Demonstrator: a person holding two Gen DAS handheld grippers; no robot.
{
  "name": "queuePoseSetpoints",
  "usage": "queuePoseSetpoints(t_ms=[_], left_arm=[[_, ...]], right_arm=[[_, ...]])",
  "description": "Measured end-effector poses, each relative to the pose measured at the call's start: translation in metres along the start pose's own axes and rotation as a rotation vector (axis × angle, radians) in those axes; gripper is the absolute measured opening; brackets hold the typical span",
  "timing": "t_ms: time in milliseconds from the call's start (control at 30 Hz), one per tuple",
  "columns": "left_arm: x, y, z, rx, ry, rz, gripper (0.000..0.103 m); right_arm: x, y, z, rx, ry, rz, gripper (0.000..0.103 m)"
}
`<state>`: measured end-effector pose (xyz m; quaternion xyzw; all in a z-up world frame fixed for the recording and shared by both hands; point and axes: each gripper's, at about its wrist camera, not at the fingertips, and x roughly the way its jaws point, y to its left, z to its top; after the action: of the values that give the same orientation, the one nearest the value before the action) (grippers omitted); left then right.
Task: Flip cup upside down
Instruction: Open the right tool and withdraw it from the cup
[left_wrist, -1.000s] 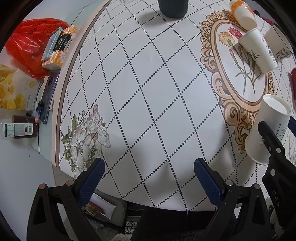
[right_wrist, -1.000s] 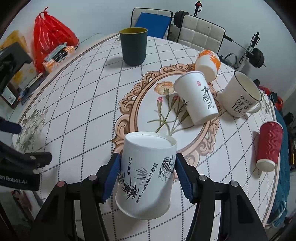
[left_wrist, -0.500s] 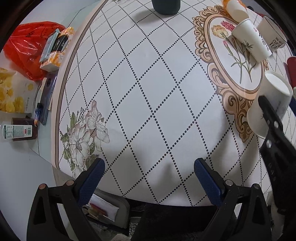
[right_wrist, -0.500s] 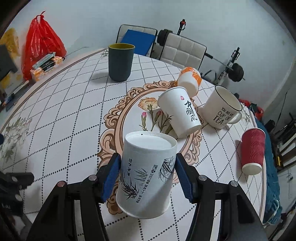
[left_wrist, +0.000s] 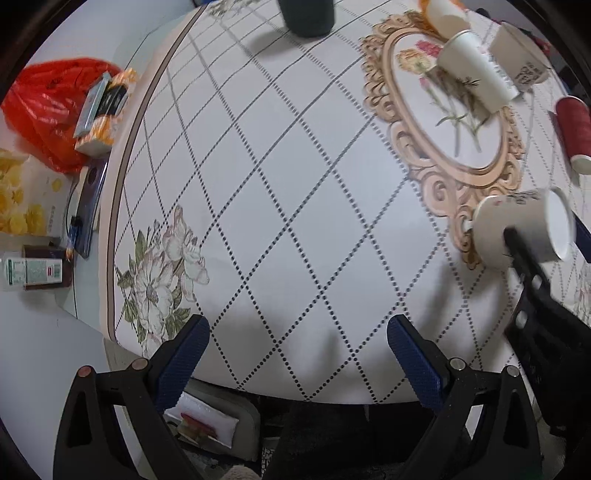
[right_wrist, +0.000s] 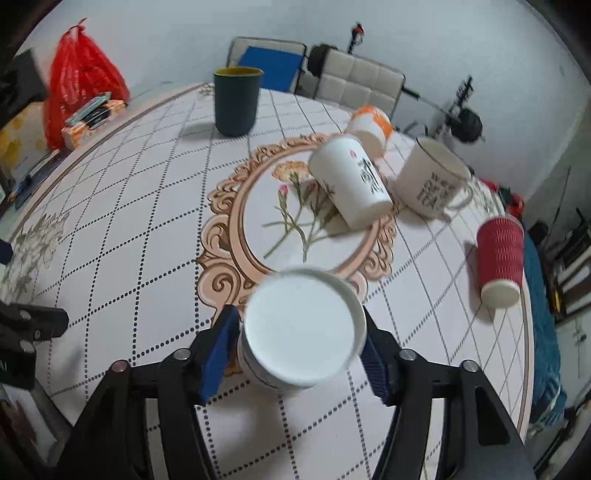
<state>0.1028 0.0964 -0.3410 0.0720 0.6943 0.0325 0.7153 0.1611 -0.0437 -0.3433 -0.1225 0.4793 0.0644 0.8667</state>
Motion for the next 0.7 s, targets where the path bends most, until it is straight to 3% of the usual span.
queuePoseSetpoints(t_ms=[33, 100, 233, 433, 700], left_arm=[[-0.005, -0.002, 0.000, 0.007, -0.015, -0.001, 0.099], [-0.014, -0.005, 0.000, 0.012, -0.035, -0.005, 0.099], [-0.042, -0.010, -0.003, 0.007, -0.085, -0.035, 0.099], [-0.095, -0.017, -0.015, -0.006, -0.185, -0.047, 0.099], [-0.172, -0.023, -0.050, -0.015, -0.319, -0.070, 0.099]], right_arm=[[-0.003, -0.005, 0.001, 0.037, 0.026, 0.013, 0.085], [-0.011, -0.014, 0.002, 0.108, 0.063, 0.043, 0.093], [-0.039, -0.032, 0.002, 0.217, 0.132, 0.066, 0.098], [-0.092, -0.061, 0.004, 0.320, 0.184, -0.006, 0.099], [-0.179, -0.083, 0.011, 0.337, 0.135, -0.046, 0.099]])
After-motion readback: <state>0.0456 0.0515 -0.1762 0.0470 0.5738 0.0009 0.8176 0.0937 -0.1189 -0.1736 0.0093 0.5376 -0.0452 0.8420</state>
